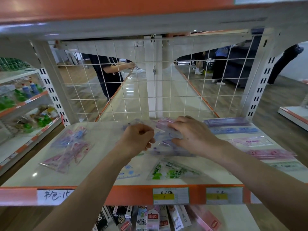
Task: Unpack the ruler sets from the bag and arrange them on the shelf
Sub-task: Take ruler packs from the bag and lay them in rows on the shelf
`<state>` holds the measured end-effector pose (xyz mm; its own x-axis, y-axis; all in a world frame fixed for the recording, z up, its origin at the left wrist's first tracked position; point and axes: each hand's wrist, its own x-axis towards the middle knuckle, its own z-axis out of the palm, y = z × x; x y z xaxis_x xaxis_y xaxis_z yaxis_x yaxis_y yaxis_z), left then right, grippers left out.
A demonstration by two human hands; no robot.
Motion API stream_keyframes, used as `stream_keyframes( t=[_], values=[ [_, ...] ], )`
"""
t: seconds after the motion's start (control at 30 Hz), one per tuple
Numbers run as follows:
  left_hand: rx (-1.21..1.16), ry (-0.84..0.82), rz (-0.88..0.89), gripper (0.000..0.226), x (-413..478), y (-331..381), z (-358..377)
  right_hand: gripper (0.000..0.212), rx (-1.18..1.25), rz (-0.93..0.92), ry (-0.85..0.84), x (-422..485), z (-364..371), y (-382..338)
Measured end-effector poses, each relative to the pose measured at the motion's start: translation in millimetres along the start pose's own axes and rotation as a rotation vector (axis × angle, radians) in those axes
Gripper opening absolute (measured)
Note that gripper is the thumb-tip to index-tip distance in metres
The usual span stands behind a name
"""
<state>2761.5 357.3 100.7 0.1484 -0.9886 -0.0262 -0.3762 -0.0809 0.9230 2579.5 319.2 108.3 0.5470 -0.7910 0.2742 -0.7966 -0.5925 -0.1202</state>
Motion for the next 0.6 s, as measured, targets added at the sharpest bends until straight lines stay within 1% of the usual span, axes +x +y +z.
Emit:
stream_keyframes(
  t=[0.1, 0.13, 0.17, 0.23, 0.3, 0.5, 0.53, 0.6],
  values=[
    [0.311, 0.075, 0.054, 0.009, 3, -7, -3, 0.03, -0.049, 0.07, -0.095, 0, -3, 6],
    [0.398, 0.098, 0.068, 0.015, 3, -9, -5, 0.024, -0.055, 0.082, -0.113, -1, -4, 7],
    [0.47, 0.112, 0.076, 0.021, 3, -12, -8, 0.024, -0.043, 0.099, -0.136, -2, -3, 8],
    [0.579, 0.123, 0.083, 0.026, 1, -14, -12, 0.028, 0.017, 0.146, -0.196, -3, -3, 9],
    [0.623, 0.125, 0.085, 0.027, -1, -16, -15, 0.032, 0.052, 0.177, -0.249, -3, -1, 9],
    [0.636, 0.136, 0.079, 0.027, -2, -20, -19, 0.035, 0.059, 0.211, -0.343, 0, 3, 12],
    [0.638, 0.14, 0.081, 0.027, -2, -21, -20, 0.031, 0.049, 0.205, -0.349, 1, 4, 12],
    [0.636, 0.146, 0.083, 0.026, -2, -22, -21, 0.013, 0.018, 0.19, -0.363, 4, 6, 12]
  ],
)
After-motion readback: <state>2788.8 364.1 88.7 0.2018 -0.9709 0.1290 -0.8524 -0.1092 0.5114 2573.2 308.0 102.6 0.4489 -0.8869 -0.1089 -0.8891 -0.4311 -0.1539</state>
